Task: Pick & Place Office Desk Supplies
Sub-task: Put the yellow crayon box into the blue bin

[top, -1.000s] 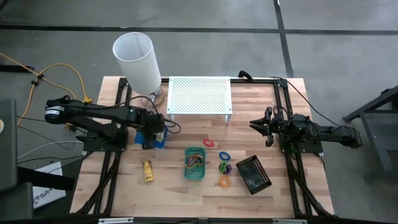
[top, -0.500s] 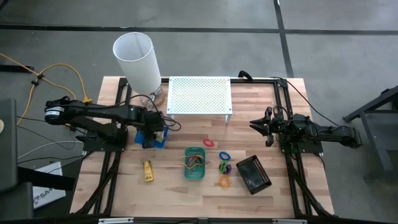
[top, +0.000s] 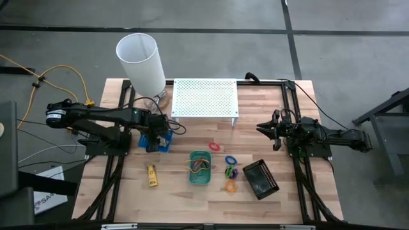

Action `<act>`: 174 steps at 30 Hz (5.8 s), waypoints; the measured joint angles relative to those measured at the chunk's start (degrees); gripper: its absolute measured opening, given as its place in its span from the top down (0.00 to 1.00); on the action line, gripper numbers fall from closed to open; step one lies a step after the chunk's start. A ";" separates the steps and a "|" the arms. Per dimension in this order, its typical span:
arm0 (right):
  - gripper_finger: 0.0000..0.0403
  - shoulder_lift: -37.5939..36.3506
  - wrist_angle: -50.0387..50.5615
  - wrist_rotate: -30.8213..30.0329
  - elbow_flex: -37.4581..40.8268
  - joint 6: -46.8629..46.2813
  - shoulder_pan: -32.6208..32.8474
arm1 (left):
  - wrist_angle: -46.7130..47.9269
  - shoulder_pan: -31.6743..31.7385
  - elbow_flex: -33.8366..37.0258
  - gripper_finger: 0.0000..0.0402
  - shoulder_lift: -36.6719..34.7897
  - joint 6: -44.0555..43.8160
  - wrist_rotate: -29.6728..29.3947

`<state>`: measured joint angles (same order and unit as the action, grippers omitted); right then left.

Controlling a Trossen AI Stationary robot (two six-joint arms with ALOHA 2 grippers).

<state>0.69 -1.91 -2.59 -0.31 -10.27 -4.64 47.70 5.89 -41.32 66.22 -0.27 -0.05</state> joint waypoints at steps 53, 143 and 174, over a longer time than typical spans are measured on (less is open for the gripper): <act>0.84 -0.01 0.00 0.01 0.00 -0.01 0.00 | -0.95 -39.03 -4.70 0.51 -1.77 -47.25 -4.35; 0.84 0.01 0.00 0.00 0.01 0.00 0.00 | -6.52 -46.03 -4.72 0.51 19.72 -140.50 -3.09; 0.84 0.00 0.00 0.00 -0.01 0.00 0.00 | -7.77 -46.03 -4.72 0.59 22.24 -140.26 -3.25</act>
<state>0.70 -1.91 -2.58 -0.32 -10.28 -4.64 39.94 -40.14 -46.04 88.46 -140.53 -3.30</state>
